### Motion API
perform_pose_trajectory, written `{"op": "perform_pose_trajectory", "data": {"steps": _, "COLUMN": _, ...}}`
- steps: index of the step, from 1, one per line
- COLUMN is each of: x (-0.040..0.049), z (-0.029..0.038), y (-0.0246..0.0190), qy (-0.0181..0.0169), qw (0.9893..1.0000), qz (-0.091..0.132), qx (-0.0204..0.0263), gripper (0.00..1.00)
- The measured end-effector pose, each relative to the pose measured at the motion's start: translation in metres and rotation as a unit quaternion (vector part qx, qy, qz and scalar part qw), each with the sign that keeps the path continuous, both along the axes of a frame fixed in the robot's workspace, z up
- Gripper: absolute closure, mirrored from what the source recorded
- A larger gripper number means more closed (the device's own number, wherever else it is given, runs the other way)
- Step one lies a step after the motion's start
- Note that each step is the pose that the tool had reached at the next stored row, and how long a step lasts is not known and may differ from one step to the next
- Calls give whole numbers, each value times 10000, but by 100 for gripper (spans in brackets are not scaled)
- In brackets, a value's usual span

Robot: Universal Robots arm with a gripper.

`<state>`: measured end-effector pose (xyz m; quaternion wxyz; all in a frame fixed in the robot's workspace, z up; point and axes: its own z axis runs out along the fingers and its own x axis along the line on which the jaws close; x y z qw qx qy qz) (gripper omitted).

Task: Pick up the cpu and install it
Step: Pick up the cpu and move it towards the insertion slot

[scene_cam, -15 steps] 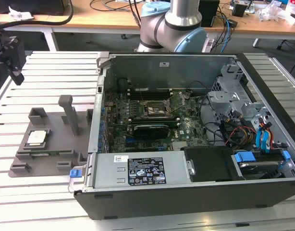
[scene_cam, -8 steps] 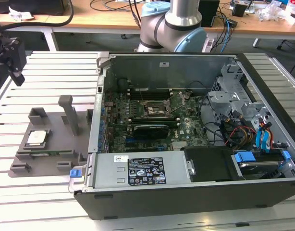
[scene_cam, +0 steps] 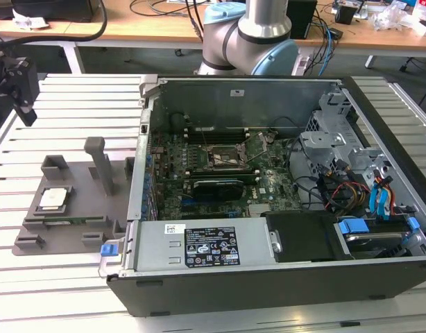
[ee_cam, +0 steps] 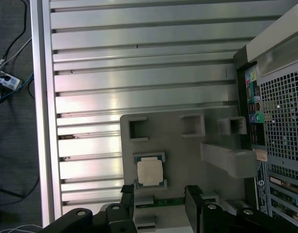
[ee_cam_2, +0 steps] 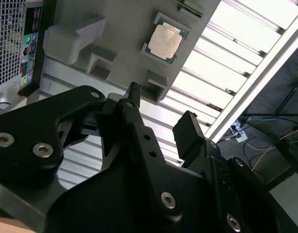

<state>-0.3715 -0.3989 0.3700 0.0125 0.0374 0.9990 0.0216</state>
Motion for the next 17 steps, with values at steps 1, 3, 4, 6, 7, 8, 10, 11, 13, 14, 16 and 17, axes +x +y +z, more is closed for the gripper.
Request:
{"op": "perform_pose_trajectory", "data": {"steps": 1, "x": 0, "z": -3, "y": 0, "qy": 0, "qw": 10000, "qz": 0, "qx": 0, "gripper": 45}}
{"op": "perform_pose_trajectory", "data": {"steps": 3, "x": 0, "z": -9, "y": 0, "qy": 1, "qw": 10000, "qz": 0, "qx": 0, "gripper": 45}}
{"op": "perform_pose_trajectory", "data": {"steps": 4, "x": 0, "z": -15, "y": 0, "qy": 0, "qw": 10000, "qz": 0, "qx": 0, "gripper": 45}}
{"op": "perform_pose_trajectory", "data": {"steps": 6, "x": 0, "z": -25, "y": 0, "qy": 0, "qw": 10000, "qz": 0, "qx": 0, "gripper": 45}}
{"op": "perform_pose_trajectory", "data": {"steps": 7, "x": 0, "z": -27, "y": 0, "qy": 0, "qw": 10000, "qz": 0, "qx": 0, "gripper": 45}}
{"op": "perform_pose_trajectory", "data": {"steps": 8, "x": 0, "z": -30, "y": 0, "qy": 0, "qw": 10000, "qz": 0, "qx": 0, "gripper": 45}}
{"op": "perform_pose_trajectory", "data": {"steps": 10, "x": 0, "z": -36, "y": 0, "qy": 0, "qw": 10000, "qz": 0, "qx": 0, "gripper": 45}}
{"op": "perform_pose_trajectory", "data": {"steps": 11, "x": 0, "z": -40, "y": 0, "qy": 0, "qw": 10000, "qz": 0, "qx": 0, "gripper": 45}}
{"op": "perform_pose_trajectory", "data": {"steps": 13, "x": 0, "z": -47, "y": 0, "qy": 0, "qw": 10000, "qz": 0, "qx": 0, "gripper": 45}}
{"op": "perform_pose_trajectory", "data": {"steps": 14, "x": 0, "z": -50, "y": 0, "qy": 0, "qw": 10000, "qz": 0, "qx": 0, "gripper": 45}}
{"op": "perform_pose_trajectory", "data": {"steps": 16, "x": 0, "z": -58, "y": 0, "qy": 0, "qw": 10000, "qz": 0, "qx": 0, "gripper": 45}}
{"op": "perform_pose_trajectory", "data": {"steps": 17, "x": 0, "z": -61, "y": 0, "qy": 0, "qw": 10000, "qz": 0, "qx": 0, "gripper": 45}}
